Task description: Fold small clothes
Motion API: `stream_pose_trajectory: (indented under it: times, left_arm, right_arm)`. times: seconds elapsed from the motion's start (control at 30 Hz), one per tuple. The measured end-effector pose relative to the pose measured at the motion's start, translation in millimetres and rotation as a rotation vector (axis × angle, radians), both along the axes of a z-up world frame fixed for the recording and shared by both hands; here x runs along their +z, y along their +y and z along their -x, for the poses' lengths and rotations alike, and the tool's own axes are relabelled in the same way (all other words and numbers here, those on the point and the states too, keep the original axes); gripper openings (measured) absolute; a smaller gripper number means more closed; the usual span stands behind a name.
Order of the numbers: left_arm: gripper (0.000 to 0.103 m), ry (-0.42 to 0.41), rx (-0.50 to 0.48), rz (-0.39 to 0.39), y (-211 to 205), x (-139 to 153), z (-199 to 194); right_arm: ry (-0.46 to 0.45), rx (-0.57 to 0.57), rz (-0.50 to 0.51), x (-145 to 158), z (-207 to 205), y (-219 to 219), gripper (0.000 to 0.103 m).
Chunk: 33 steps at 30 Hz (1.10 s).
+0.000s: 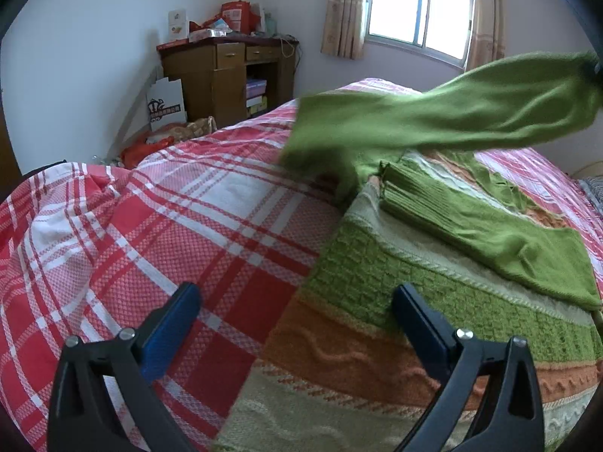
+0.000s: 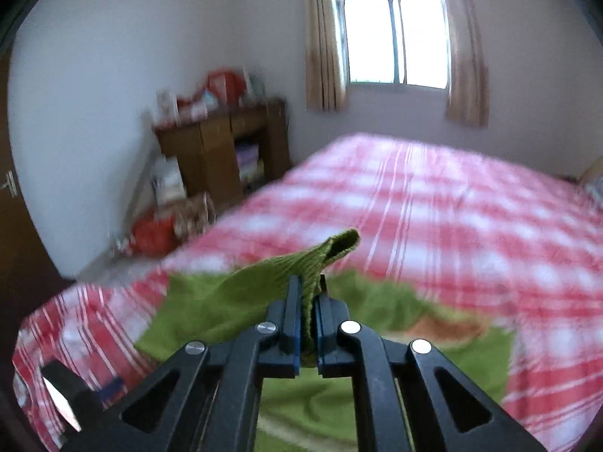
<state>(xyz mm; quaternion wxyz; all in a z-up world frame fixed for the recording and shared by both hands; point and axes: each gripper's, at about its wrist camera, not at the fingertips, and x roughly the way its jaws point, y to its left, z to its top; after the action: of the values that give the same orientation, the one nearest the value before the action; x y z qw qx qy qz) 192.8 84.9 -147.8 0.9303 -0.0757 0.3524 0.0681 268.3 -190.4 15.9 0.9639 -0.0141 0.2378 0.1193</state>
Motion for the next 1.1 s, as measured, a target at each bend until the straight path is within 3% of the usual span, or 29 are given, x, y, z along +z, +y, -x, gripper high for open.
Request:
stream_pose_trajectory:
  times: [0.1, 0.2, 0.4, 0.5, 0.57, 0.6, 0.63, 0.7, 0.8, 0.87, 0.9, 0.93, 1.03, 1.1]
  left_arm:
    - [0.103, 0.0, 0.0, -0.001, 0, 0, 0]
    - [0.103, 0.0, 0.0, -0.001, 0, 0, 0]
    - [0.103, 0.002, 0.003, -0.007, 0, -1, 0]
    - [0.103, 0.005, 0.003, -0.01, 0, -1, 0]
    - [0.103, 0.006, 0.002, -0.01, 0, -1, -1]
    - [0.103, 0.004, 0.003, -0.01, 0, -1, 0]
    - [0.103, 0.006, 0.003, -0.011, 0, -1, -1]
    - [0.103, 0.005, 0.003, -0.013, 0, -1, 0]
    - [0.103, 0.004, 0.003, -0.011, 0, -1, 0]
    - [0.103, 0.005, 0.003, -0.013, 0, -1, 0]
    - [0.103, 0.007, 0.003, -0.013, 0, -1, 0]
    - [0.103, 0.008, 0.004, -0.013, 0, -1, 0]
    - [0.103, 0.042, 0.009, -0.025, 2, 4, -2]
    - [0.103, 0.052, -0.01, -0.037, -3, 14, -4]
  right_arm:
    - [-0.052, -0.057, 0.055, 14, 9, -24, 0.005]
    - [-0.011, -0.128, 0.094, -1, 7, -60, 0.005]
    - [0.192, -0.245, 0.175, -91, -2, -126, 0.005]
    - [0.29, -0.236, 0.172, -136, -2, -144, 0.008]
    - [0.339, -0.253, 0.195, -156, -2, -148, 0.019]
    - [0.324, -0.267, 0.184, -155, 3, -152, 0.03]
    - [0.311, -0.298, 0.168, -150, 8, -159, 0.053]
    - [0.274, -0.387, 0.163, -139, 21, -173, 0.071]
    - [0.213, -0.503, 0.149, -121, 48, -192, 0.07]
    - [0.174, -0.468, 0.089, -107, 59, -197, 0.052]
    - [0.172, -0.445, 0.073, -102, 61, -195, 0.034]
    - [0.172, -0.417, 0.05, -99, 61, -192, 0.025]
    - [0.203, -0.305, -0.028, -98, 48, -173, 0.021]
    - [0.203, -0.276, 0.001, -101, 38, -158, 0.021]
